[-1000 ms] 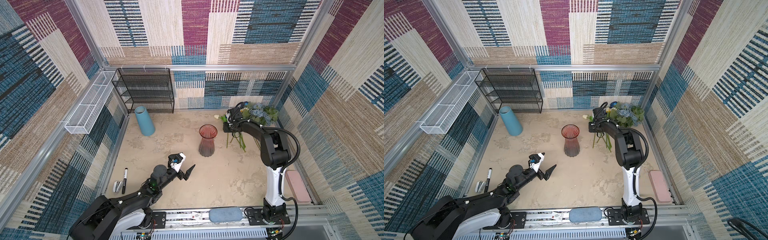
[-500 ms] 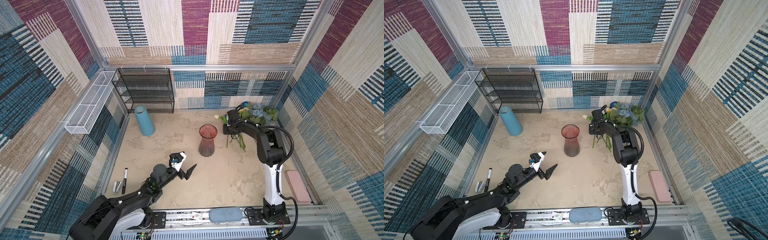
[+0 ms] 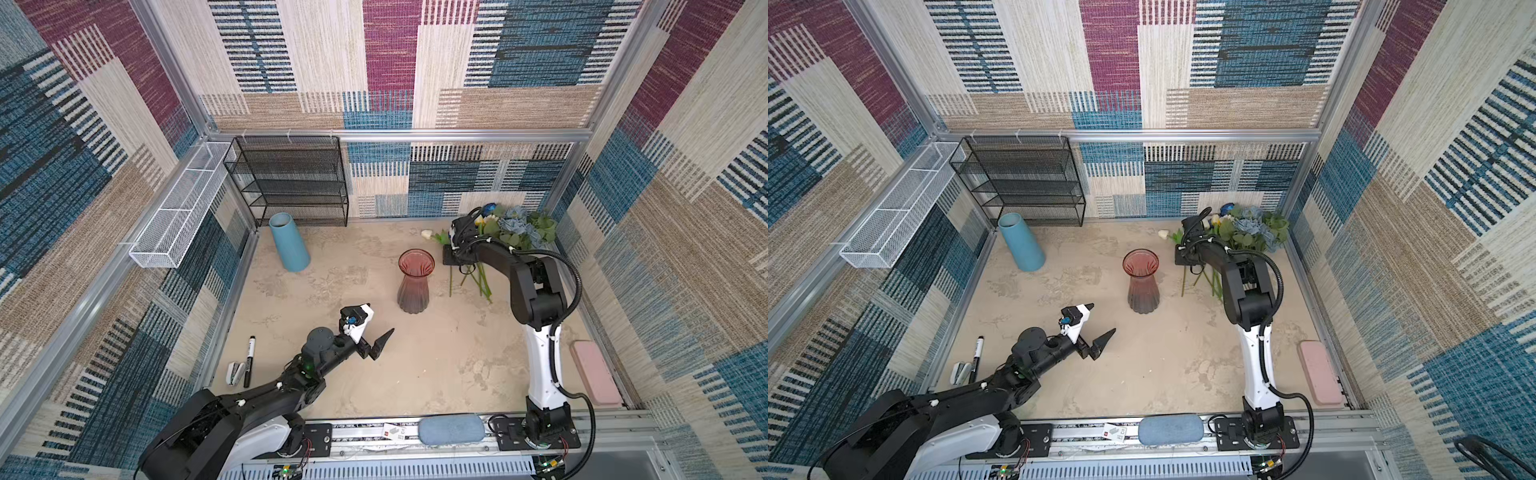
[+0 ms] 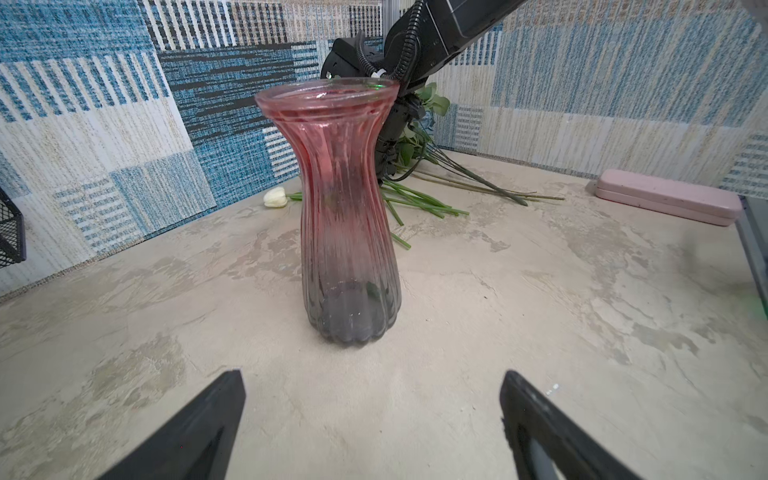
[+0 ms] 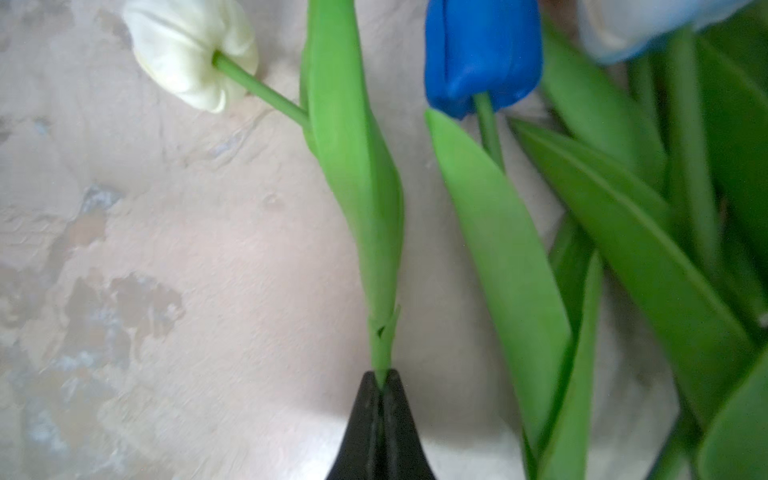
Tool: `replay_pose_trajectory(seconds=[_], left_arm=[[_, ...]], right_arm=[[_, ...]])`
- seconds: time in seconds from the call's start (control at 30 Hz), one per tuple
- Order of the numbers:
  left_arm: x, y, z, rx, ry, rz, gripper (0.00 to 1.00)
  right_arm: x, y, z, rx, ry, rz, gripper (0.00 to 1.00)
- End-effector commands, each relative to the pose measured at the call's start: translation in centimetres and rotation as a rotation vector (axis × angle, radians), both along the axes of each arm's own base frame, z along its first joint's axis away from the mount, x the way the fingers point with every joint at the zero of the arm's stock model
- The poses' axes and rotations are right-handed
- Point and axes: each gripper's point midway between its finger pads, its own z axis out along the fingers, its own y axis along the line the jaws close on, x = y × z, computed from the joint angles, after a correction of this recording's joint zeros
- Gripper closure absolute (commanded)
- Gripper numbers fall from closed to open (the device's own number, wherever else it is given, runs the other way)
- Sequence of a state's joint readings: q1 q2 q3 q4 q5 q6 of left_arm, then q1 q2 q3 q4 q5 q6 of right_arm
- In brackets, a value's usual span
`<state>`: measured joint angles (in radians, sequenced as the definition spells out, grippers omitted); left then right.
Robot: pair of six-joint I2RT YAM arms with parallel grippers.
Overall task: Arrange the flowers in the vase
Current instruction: 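Close the right gripper on the white tulip stem and lift it, then carry the white tulip over the pink vase and lower it in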
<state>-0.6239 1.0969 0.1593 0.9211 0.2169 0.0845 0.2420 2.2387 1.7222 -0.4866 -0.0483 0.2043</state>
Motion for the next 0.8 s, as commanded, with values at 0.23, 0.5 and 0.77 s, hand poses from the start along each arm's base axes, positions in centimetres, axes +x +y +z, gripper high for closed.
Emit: replay_pose_trajectory(seconds=[0.23, 0.5, 0.77], left_arm=[[-1.3, -0.9, 1.4, -0.046, -0.049, -0.09, 0.01], [-1.4, -0.9, 1.6, -0.049, -0.051, -0.092, 0.01], [-1.4, -1.2, 1.3, -0.047, -0.045, -0.102, 0.01]], right_arm=[[-2.5, 3.9, 19.9, 0.214, -0.467, 0.135, 1.0], [-9.8, 6.6, 33.4, 0.384, -0.838, 0.321, 1.0], [-16.5, 8.6, 39.3, 0.497, -1.091, 0.509, 1.0]])
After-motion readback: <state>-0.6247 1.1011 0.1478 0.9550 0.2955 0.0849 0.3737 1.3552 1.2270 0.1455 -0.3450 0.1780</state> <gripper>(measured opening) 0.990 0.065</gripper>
